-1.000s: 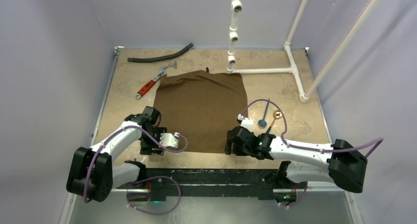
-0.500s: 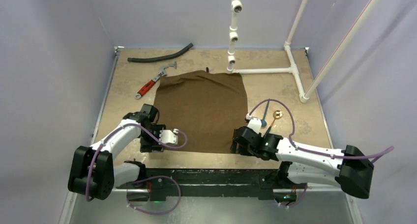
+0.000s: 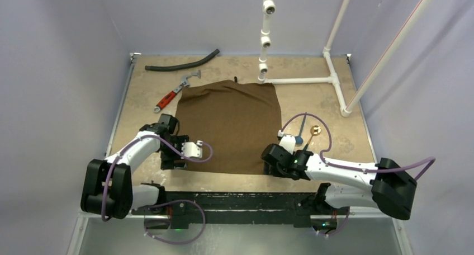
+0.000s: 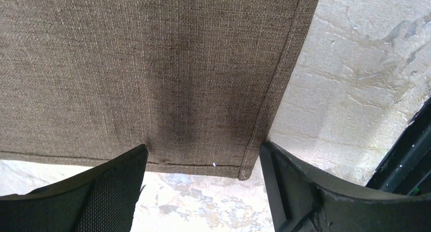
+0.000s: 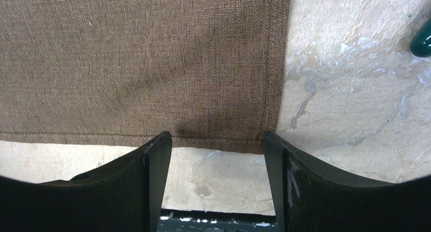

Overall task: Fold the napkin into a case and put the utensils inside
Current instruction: Pick up the flattened napkin from the center of the board.

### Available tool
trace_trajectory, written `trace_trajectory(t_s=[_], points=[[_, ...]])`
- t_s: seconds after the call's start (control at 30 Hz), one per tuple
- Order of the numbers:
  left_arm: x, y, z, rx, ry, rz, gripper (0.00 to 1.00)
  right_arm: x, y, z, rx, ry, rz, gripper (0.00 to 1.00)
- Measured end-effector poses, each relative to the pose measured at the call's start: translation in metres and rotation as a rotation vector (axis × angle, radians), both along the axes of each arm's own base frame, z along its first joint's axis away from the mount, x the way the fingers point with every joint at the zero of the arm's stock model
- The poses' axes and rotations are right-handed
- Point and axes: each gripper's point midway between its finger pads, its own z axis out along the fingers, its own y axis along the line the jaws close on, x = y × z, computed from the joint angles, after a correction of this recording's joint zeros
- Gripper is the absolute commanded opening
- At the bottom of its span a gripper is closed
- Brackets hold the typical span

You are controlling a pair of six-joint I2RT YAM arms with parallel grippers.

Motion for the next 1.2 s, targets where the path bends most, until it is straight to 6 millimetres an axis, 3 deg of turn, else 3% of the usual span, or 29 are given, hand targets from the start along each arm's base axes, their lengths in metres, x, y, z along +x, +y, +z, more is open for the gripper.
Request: trace_trajectory(t_s=[0.1, 0.17, 0.23, 0.33, 0.37, 0.57, 0.63, 0.77, 0.87, 0.9, 0.97, 1.1, 1.2], points=[[-0.002, 0.001, -0.004, 0.004, 0.006, -0.002, 0.71, 0.004, 0.002, -0.001, -0.015, -0.008, -0.004, 0.63], [-0.003, 0.002, -0.004, 0.008, 0.009, -0.005, 0.62, 0.008, 0.005, -0.001, -0.016, -0.02, -0.006, 0.54], [-0.007, 0.003, -0.006, 0.014, 0.02, -0.006, 0.42, 0.012, 0.007, -0.002, -0.013, -0.033, -0.009, 0.33], [-0.014, 0.005, -0.008, 0.024, 0.044, -0.003, 0.0, 0.016, 0.011, -0.003, -0.01, -0.047, -0.012, 0.06], [-0.015, 0.006, -0.008, 0.029, 0.05, -0.002, 0.0, 0.018, 0.013, -0.004, -0.006, -0.052, -0.017, 0.0], [-0.001, 0.003, 0.002, 0.021, 0.04, 0.007, 0.0, 0.022, 0.013, 0.007, -0.008, -0.077, -0.004, 0.0], [0.008, -0.002, 0.014, 0.001, 0.021, 0.012, 0.0, 0.025, 0.017, 0.023, 0.014, -0.1, 0.017, 0.0], [0.029, -0.013, 0.057, -0.05, -0.037, 0.014, 0.0, 0.029, 0.033, 0.066, 0.093, -0.147, 0.08, 0.0], [0.03, -0.017, 0.089, -0.077, -0.054, 0.007, 0.0, 0.02, 0.04, 0.092, 0.137, -0.148, 0.146, 0.0], [0.027, -0.018, 0.095, -0.082, -0.051, 0.005, 0.0, 0.017, 0.04, 0.098, 0.142, -0.146, 0.165, 0.08], [0.018, -0.019, 0.107, -0.095, -0.042, 0.002, 0.0, 0.011, 0.038, 0.104, 0.142, -0.139, 0.191, 0.39], [0.002, -0.017, 0.113, -0.098, -0.016, -0.002, 0.0, 0.007, 0.031, 0.093, 0.109, -0.119, 0.201, 0.63], [-0.003, -0.017, 0.113, -0.095, 0.003, 0.0, 0.0, 0.002, 0.023, 0.055, 0.043, -0.062, 0.184, 0.7]])
